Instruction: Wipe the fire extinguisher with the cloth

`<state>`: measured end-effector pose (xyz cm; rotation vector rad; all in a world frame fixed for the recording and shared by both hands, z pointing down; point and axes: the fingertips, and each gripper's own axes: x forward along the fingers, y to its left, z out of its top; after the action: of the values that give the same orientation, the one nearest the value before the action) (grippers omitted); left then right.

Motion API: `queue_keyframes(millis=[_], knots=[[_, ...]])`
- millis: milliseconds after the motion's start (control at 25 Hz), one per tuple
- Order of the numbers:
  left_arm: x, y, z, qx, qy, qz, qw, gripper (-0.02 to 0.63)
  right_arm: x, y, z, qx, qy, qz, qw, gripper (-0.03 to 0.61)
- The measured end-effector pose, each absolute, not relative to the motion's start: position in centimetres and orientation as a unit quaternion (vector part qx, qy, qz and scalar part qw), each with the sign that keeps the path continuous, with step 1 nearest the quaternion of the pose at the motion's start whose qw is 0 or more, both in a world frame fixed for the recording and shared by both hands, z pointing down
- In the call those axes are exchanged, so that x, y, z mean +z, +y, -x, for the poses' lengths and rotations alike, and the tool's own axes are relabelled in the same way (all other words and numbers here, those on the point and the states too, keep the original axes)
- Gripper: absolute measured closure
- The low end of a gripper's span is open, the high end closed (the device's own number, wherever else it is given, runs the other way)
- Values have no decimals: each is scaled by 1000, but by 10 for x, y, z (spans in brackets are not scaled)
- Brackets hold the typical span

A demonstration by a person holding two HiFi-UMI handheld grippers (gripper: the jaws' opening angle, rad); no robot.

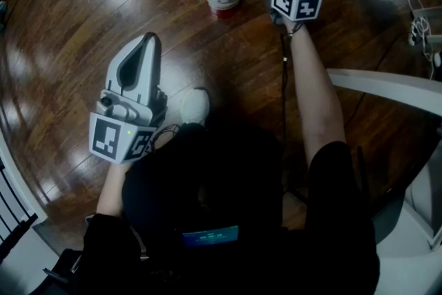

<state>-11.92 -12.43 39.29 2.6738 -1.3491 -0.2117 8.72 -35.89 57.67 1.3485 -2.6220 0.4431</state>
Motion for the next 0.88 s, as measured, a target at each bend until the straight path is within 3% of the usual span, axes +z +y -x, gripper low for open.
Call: queue_keyframes(millis=[880], knots=[[389,-126,119,-89,-444,-888,78,615,707,-314,-74,247,-837,-459,169,491]])
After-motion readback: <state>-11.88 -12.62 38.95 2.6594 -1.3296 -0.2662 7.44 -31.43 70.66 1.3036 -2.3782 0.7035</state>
